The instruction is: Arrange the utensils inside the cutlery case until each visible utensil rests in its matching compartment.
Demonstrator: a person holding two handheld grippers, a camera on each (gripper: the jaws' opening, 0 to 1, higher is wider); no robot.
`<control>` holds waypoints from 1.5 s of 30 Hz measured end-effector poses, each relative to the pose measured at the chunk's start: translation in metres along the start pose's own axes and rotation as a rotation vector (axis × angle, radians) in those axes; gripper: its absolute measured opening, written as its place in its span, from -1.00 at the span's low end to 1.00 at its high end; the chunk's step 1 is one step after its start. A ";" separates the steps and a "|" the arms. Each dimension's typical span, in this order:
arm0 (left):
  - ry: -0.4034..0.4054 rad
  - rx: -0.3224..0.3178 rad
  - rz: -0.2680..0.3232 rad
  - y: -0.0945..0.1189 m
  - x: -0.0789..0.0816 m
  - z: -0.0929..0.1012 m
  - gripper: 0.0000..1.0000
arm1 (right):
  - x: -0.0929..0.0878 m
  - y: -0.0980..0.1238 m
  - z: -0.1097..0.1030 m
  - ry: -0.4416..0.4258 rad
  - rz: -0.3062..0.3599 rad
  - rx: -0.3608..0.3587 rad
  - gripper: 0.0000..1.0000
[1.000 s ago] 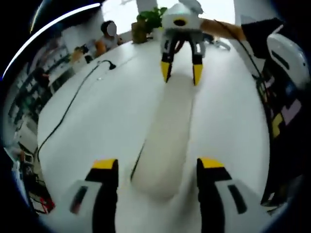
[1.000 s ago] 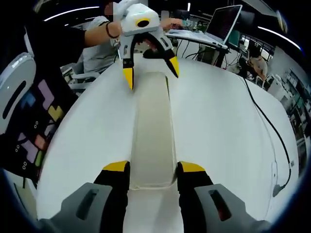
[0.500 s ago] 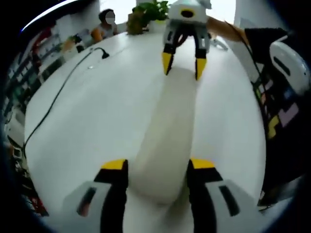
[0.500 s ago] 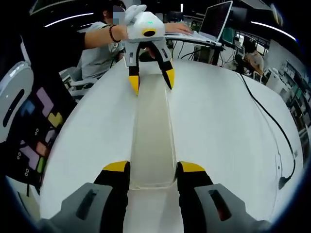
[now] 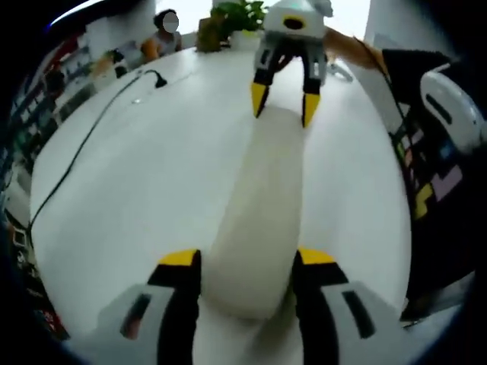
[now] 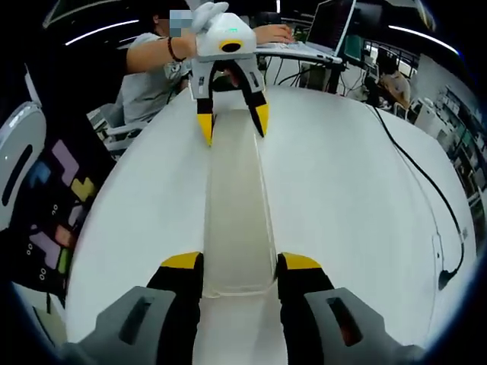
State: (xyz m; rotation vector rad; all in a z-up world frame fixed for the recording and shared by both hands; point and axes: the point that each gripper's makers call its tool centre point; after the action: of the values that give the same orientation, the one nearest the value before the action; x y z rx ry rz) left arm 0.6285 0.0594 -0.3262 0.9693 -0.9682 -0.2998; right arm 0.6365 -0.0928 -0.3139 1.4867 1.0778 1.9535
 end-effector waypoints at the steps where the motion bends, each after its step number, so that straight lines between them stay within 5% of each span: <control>1: -0.006 0.002 0.000 -0.001 0.000 0.000 0.03 | 0.000 0.000 0.000 0.002 -0.003 0.001 -0.20; 10: -0.017 -0.001 0.008 -0.004 0.000 0.002 0.01 | -0.011 0.014 0.001 0.054 -0.081 -0.038 -0.21; 16: -0.032 -0.006 0.012 -0.005 -0.001 0.003 0.01 | -0.008 0.025 -0.002 0.042 -0.097 -0.045 -0.42; 24: -0.039 -0.004 0.010 -0.008 -0.003 0.005 0.00 | 0.004 0.014 -0.001 0.005 -0.100 -0.027 -0.56; 45: -0.061 0.000 0.016 -0.011 0.000 0.010 0.00 | 0.000 0.008 0.000 0.066 -0.268 0.023 -0.60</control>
State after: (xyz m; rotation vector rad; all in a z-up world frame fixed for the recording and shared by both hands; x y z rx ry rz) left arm 0.6227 0.0476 -0.3334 0.9568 -1.0314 -0.3173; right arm 0.6373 -0.0976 -0.3077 1.2251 1.2613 1.8181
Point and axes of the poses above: the point that each gripper's makers call its tool centre point, and the gripper's own axes: y roughly backward along the fingers, z roughly to its right, x roughly out of its top, and after that the axes turned 15 degrees about y, right-handed
